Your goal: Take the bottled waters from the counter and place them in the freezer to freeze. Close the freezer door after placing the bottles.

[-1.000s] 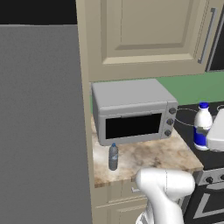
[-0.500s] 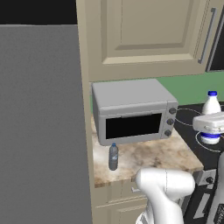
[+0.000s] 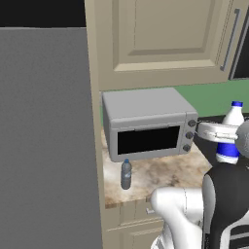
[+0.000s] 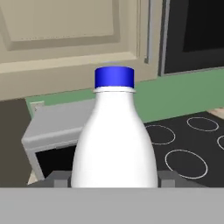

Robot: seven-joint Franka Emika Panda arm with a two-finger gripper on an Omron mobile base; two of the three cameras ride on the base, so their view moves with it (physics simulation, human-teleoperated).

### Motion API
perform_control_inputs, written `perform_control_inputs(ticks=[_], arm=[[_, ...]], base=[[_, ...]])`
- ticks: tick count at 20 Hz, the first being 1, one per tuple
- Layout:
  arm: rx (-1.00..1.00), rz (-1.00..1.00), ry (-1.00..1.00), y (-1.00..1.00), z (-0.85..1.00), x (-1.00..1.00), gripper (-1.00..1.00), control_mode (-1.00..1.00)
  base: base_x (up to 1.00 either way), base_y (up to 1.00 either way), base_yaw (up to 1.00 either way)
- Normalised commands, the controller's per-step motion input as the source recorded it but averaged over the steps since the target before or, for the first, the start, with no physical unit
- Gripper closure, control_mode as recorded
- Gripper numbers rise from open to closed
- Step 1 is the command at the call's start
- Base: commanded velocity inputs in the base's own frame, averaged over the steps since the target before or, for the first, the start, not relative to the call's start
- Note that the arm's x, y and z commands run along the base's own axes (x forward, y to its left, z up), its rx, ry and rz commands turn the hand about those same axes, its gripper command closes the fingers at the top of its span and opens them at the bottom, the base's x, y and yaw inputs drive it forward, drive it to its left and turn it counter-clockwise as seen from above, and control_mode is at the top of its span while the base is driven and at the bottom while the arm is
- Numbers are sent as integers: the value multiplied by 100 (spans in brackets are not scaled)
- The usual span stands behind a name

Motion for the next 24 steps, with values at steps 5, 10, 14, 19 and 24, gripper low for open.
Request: perform_control_inputs(ticks=[5,10,14,19,24], arm=[[2,0,-27,8,-24,1,100,-100],[2,13,-12,-2,-16,16,100,-100],[-2,18,-9,0,-27,3,100,-100],[-12,12,-8,0,-25,-3,100,-100],[0,0,0,0,0,0,100,-100]], base=[[0,0,0],[0,0,0],[0,0,0],[0,0,0],[0,0,0]])
